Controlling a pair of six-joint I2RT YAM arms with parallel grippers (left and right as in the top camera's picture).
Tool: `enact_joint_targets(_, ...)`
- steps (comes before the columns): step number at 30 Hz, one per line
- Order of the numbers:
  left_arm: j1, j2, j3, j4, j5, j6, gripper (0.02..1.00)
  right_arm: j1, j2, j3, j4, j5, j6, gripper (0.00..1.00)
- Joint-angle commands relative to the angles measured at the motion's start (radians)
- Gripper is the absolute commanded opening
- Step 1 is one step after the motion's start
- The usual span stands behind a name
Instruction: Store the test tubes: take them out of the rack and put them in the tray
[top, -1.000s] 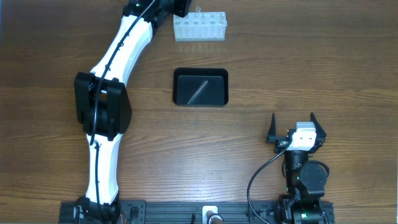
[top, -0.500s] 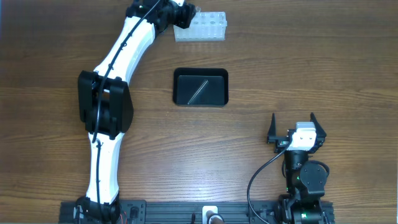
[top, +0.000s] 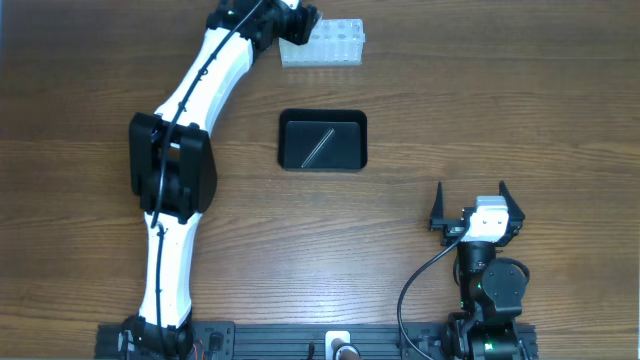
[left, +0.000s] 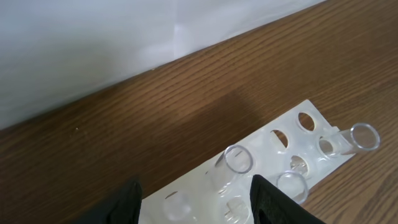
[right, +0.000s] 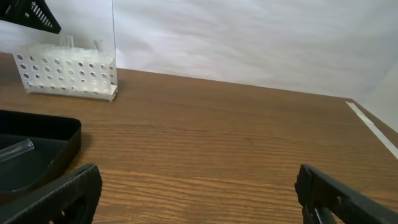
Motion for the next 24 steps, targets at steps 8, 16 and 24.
enact_joint_targets(8,-0.016,0.022,-0.001,0.024,-0.034,0.014,0.553,-0.007,-0.003,-0.005,-0.004,0.009,-0.005,0.993)
enact_joint_targets(16,-0.016,0.039,-0.001,0.053,-0.042,0.014,0.553,-0.007,-0.003,-0.005,-0.004,0.009,-0.005,0.991)
enact_joint_targets(24,-0.016,0.060,-0.001,0.077,-0.041,0.013,0.555,-0.007,-0.003,-0.005,-0.004,0.009,-0.005,0.991)
